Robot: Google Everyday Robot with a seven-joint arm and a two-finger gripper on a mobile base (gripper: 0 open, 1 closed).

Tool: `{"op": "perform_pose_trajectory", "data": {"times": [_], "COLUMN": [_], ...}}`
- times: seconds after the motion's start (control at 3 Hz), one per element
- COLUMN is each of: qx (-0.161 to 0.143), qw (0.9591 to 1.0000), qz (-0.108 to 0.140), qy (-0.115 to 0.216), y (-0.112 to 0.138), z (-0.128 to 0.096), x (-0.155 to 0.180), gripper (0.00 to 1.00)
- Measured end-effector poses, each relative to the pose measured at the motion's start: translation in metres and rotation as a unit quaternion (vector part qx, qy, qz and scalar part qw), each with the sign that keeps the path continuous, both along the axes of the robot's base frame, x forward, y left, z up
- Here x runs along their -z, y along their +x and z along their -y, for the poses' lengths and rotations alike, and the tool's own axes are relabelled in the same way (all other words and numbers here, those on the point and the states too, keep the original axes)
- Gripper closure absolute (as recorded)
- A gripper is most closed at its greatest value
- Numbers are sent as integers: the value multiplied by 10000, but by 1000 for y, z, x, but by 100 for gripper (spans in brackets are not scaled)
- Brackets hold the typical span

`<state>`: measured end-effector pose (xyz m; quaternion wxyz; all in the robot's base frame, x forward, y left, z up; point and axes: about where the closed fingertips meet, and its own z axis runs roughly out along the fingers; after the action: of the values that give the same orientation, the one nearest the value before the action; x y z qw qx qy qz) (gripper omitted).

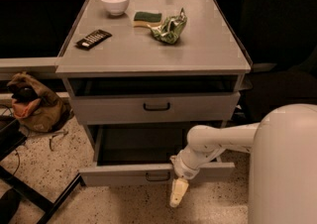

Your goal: Open middle drawer

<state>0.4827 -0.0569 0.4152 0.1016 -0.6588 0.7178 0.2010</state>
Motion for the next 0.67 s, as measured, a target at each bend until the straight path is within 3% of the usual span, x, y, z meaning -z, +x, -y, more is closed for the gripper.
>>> {"op": "perform_pose_trajectory", "data": {"times": [0.33, 0.67], "qx": [142, 190], "qw": [9995, 9991], "qz": [-261, -333], "qy": [-121, -159], "y": [-38, -48], "z": [11, 14], "x": [-5, -8], "gripper": [0, 0]}}
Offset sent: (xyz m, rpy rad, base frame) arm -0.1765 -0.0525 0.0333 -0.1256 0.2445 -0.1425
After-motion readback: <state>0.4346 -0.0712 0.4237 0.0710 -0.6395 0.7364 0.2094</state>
